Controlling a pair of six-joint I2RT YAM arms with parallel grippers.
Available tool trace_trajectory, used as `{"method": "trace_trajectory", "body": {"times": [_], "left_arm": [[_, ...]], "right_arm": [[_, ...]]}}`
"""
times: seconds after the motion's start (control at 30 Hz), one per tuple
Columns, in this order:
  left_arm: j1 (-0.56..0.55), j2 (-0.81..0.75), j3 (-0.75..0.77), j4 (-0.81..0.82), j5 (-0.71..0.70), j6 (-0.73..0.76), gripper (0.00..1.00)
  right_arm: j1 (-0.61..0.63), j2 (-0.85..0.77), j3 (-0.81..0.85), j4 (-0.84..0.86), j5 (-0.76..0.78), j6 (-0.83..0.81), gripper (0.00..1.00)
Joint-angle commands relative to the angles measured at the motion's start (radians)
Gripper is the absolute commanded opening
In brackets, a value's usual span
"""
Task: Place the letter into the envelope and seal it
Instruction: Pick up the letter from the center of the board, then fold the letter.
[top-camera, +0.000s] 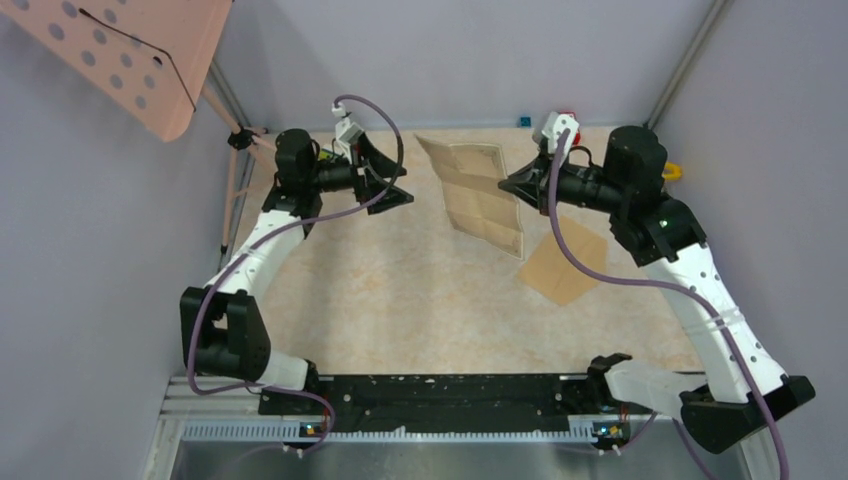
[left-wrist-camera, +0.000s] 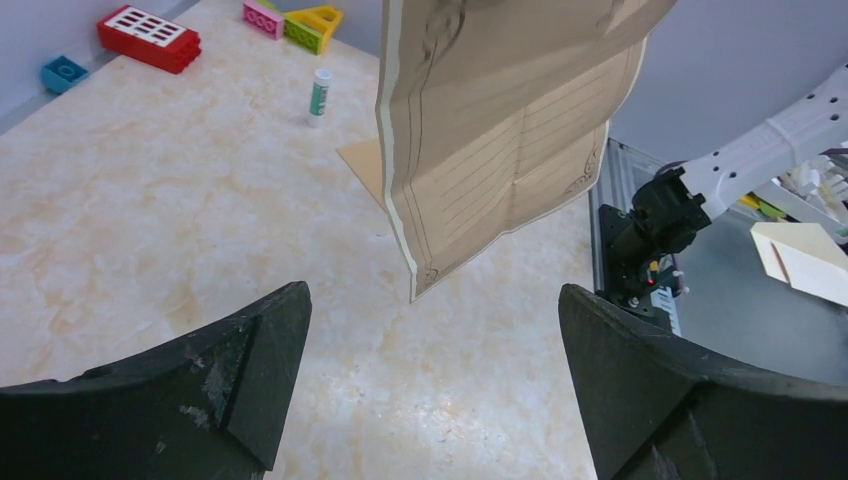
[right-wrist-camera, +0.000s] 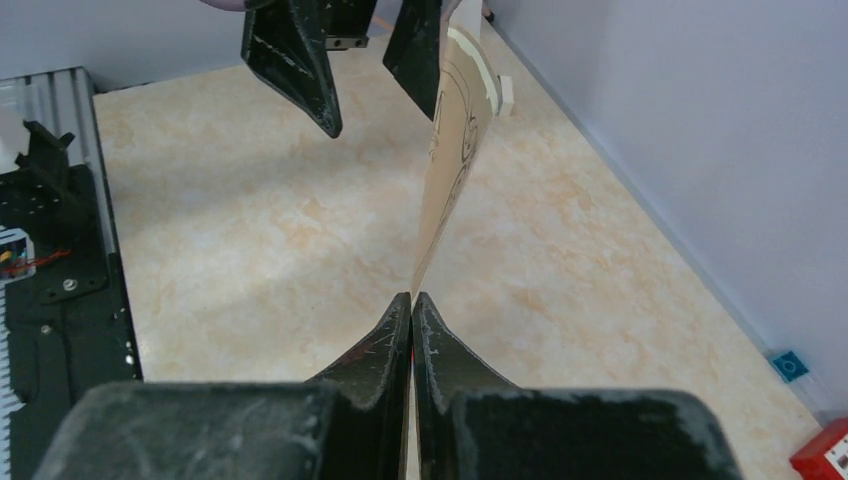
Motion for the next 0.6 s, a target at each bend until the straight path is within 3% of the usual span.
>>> {"method": "trace_trajectory", "body": {"times": [0.0, 0.4, 0.57], "left_arm": [[-0.034, -0.003, -0.035, 0.142, 0.047, -0.085, 0.99], [-0.053, 0.044, -0.081, 0.194, 0.022, -0.111, 0.99], [-0.055, 0.118, -0.088, 0.310, 0.016, -0.213, 0.99]], "right_arm": [[-0.011, -0.065, -0.062, 0.108, -0.093, 0.046, 0.00], [-0.043, -0.063, -0.126, 0.250, -0.048, 0.162, 0.00], [-0.047, -0.038, -0.085, 0.244, -0.051, 0.178, 0.00]]}}
